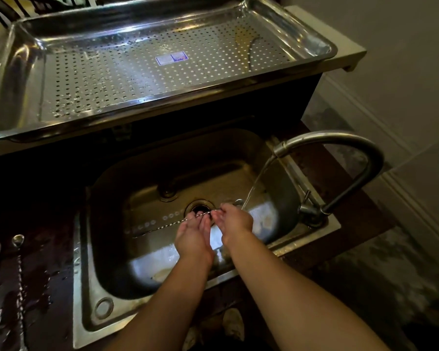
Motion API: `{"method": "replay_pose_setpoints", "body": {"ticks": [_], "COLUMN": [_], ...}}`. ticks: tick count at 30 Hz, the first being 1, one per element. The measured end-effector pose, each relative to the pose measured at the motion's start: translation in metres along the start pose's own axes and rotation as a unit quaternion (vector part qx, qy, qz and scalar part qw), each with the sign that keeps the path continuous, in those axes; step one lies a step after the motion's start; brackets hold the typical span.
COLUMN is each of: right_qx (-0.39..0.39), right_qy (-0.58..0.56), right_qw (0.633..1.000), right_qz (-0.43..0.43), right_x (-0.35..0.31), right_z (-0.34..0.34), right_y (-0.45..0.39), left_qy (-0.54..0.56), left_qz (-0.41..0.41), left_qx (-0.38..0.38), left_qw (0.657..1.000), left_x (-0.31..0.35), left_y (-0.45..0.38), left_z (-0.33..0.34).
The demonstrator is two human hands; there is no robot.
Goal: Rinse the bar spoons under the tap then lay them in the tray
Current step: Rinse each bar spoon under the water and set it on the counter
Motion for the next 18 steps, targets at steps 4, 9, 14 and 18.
{"method": "replay_pose_setpoints", "body": {"ticks": [4, 9, 14, 18], "right_qx": [0.002, 0.005, 0.012, 0.019], "right_qy": [0.002, -0.002, -0.019, -0.015], "right_qw": [1.000, 1.000, 1.000, 1.000], "right_qz": [0.002, -0.003, -0.009, -0.014], "right_x": [-0.003, -0.007, -0.012, -0.012], "right_z": [0.000, -0.003, -0.009, -0.012], "right_y": [0.000, -0.002, -0.005, -0.007], "left_qy": [-0.001, -0.021, -0.030, -0.038], "left_qz": [0.016, 0.043, 0.042, 0.045], "left_qx": [0.031, 0.039, 0.027, 0.030], "left_qw": [0.999, 0.998, 0.998, 0.998], "left_x": [-0.001, -0.002, -0.008, -0.009], "left_y": [-0.001, -0.002, 0.000, 0.000], "left_z": [0.004, 0.010, 0.014, 0.015]}}
Point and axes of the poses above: each hand's wrist, its own y-axis away from the middle knuckle, its own z-axis out of the palm, x = y × z, the point moved 3 cm from there along -y, towards the middle knuckle, and after that the axes turned 7 degrees about -x, right-handed, at the moved point
